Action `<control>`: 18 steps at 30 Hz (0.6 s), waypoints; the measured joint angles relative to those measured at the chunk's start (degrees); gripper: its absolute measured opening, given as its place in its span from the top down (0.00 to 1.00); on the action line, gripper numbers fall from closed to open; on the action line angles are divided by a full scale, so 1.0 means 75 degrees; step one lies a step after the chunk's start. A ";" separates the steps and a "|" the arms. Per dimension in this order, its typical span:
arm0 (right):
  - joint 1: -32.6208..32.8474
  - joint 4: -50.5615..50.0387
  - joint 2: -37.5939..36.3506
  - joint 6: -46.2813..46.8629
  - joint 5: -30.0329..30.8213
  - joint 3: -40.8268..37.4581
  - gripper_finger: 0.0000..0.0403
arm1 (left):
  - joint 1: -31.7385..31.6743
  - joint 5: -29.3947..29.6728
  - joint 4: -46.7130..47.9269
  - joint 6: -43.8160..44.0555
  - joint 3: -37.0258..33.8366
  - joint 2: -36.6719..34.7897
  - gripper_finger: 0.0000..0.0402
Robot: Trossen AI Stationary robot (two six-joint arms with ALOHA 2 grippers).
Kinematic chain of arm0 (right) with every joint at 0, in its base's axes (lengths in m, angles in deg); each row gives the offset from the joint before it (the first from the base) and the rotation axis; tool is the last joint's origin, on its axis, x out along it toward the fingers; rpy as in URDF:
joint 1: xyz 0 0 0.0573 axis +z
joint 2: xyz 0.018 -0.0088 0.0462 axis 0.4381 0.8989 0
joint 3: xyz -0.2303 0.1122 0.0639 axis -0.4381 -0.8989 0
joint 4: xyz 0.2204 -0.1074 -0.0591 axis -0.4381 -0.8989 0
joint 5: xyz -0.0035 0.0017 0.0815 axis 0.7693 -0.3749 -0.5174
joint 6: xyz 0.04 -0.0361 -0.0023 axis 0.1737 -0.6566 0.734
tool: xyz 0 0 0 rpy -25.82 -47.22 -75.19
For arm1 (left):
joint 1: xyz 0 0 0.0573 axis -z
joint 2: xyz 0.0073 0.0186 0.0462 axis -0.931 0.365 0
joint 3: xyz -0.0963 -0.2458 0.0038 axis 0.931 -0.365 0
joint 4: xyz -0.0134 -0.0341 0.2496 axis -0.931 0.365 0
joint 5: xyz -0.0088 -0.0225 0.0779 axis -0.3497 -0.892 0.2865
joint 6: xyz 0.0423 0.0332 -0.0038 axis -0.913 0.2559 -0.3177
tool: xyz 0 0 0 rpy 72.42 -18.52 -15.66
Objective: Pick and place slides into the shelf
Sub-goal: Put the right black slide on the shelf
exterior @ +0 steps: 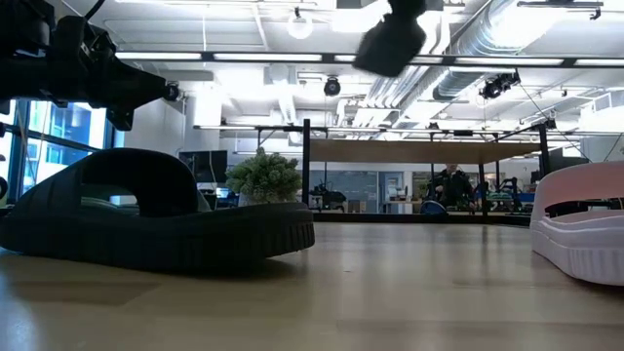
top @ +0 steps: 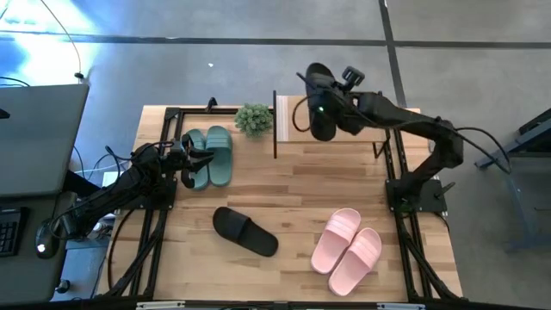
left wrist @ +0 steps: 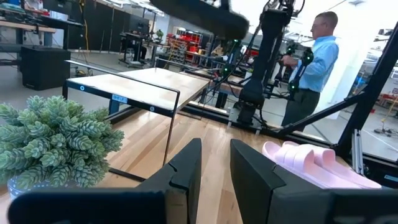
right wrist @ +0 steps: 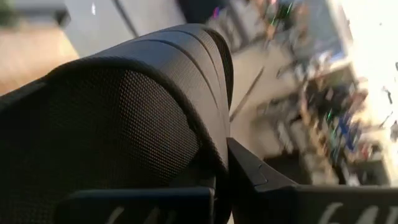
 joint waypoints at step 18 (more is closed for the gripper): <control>-0.0609 0.0124 0.2127 -0.0566 -0.0096 -0.0007 1.00 | 0.0000 -0.0027 -0.0003 0.0001 0.0000 0.0002 0.82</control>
